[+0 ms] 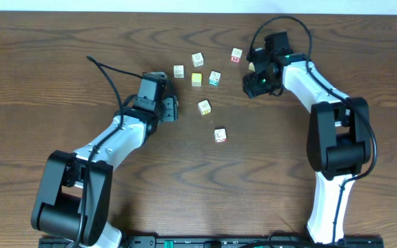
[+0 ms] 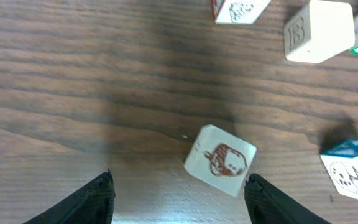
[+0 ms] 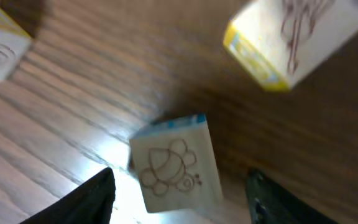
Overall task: Lift 3 blocks
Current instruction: 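Grasp the acorn block with left gripper, blue H block with right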
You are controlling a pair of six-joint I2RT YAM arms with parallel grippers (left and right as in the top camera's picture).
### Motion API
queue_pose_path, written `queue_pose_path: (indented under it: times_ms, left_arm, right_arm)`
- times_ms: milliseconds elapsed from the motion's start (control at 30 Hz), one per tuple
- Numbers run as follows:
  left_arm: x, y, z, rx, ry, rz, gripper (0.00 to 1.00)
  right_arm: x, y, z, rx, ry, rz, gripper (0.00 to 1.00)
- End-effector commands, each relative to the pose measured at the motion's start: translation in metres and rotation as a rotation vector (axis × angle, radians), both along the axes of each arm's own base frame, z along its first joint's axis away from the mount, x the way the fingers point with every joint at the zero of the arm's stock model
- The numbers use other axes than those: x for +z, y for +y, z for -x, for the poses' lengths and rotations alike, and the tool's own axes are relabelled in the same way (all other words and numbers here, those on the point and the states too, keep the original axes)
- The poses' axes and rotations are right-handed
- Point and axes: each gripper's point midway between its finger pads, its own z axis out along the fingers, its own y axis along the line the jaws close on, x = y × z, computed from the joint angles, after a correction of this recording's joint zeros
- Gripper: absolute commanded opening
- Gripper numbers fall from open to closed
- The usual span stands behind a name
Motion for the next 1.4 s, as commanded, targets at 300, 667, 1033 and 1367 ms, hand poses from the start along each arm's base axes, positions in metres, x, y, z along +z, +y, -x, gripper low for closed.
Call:
queue_pose_path:
  times_ms: [300, 667, 1033, 1367]
  left_arm:
    - [-0.04, -0.006, -0.008, -0.041, 0.055, -0.018, 0.67]
    - [-0.037, -0.013, -0.014, -0.058, 0.022, -0.014, 0.6]
    - [-0.033, -0.014, -0.017, -0.058, 0.008, -0.009, 0.19]
    - [-0.022, -0.014, -0.007, -0.06, 0.03, -0.013, 0.11]
  right_arm:
    - [0.004, 0.012, -0.015, 0.026, -0.064, -0.01, 0.55]
    - [0.004, 0.012, -0.015, 0.025, -0.067, -0.009, 0.46]
    - [0.005, 0.012, -0.017, 0.025, -0.073, -0.01, 0.25]
    - [0.014, 0.012, -0.013, 0.007, -0.038, -0.013, 0.06]
